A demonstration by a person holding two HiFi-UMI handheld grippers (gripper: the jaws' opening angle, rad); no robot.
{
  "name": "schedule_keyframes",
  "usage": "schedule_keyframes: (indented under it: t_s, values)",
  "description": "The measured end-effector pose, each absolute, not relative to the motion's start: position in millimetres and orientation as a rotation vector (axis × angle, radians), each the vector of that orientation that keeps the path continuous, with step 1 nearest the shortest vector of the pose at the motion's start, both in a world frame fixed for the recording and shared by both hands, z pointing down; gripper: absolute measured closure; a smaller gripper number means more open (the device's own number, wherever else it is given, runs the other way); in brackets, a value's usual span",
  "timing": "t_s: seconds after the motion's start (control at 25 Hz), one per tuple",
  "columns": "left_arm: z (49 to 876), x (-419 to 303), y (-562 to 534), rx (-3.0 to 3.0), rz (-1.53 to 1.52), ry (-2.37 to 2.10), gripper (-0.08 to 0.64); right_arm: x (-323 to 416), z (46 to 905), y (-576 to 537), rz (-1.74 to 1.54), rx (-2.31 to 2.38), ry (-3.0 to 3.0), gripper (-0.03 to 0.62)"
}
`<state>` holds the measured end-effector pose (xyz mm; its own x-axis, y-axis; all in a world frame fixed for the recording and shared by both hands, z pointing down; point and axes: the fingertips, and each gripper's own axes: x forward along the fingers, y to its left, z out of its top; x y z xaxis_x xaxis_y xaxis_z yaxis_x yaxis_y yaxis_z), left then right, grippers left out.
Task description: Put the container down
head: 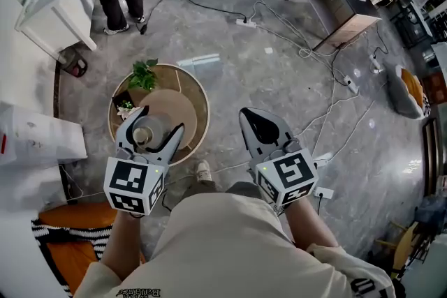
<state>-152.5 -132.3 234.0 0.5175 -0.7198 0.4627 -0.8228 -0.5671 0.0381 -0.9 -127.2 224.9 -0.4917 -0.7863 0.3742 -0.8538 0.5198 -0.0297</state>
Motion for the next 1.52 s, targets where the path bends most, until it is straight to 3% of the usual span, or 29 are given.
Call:
schedule_keyframes:
  t_s: [1.0,1.52]
  values:
    - [284,-119,-189,2.420,0.608,-1.427,0.225,31,275,-198,0.329,1.229,-2.502,0.595]
    - [374,-110,-249,2.401,0.601,-1.458,0.225,23,349,-261,0.329,1.263,-2.511,0.595]
